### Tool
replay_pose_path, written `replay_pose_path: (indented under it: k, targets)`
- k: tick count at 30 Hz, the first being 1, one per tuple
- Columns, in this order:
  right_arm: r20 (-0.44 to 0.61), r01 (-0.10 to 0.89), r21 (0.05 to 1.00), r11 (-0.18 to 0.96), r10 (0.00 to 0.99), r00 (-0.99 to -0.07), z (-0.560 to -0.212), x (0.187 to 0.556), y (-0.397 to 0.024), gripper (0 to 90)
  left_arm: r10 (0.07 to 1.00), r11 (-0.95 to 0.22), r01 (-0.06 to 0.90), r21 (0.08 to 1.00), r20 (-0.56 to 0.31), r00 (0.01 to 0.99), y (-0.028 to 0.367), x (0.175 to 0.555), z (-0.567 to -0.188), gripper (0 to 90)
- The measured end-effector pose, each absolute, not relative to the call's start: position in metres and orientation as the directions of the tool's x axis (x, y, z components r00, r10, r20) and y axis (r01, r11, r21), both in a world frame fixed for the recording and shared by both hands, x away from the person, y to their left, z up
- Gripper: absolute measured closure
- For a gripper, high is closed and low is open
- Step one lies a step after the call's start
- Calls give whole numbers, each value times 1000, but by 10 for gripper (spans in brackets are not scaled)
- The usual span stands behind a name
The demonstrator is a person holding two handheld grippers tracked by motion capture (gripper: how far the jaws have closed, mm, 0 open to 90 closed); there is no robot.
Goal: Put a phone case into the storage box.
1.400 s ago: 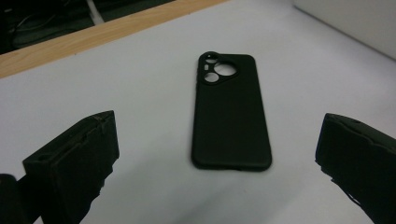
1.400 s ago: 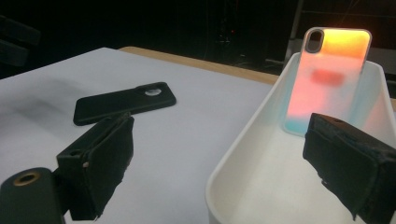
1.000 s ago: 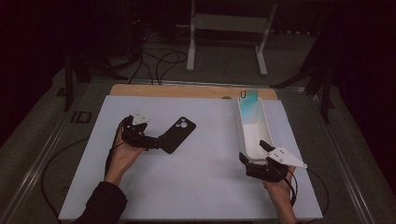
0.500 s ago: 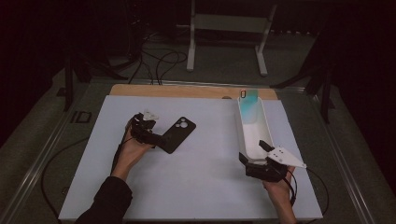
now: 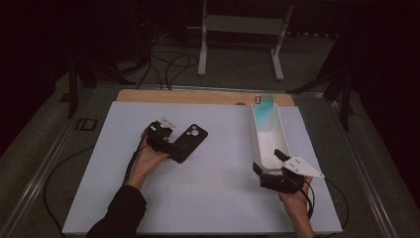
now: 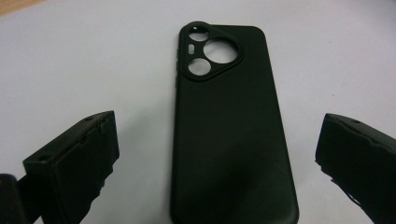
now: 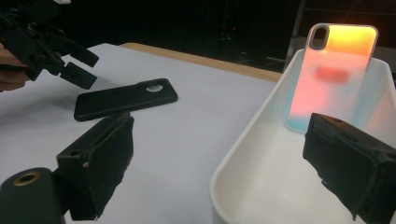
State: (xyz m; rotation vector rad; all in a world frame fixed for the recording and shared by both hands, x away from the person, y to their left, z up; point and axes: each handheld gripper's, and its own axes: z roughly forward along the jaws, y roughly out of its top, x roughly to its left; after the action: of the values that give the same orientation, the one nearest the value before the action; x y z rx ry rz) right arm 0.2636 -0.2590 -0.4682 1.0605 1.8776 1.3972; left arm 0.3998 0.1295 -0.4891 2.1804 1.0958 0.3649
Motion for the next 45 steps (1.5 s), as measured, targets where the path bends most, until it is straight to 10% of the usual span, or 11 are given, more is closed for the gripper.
replay_pose_path:
  k: [45]
  targets:
    - [22, 267, 954, 139, 852, -522, -470, 264, -259, 87, 800, -502, 681, 533, -11, 599, 102, 410, -518, 111]
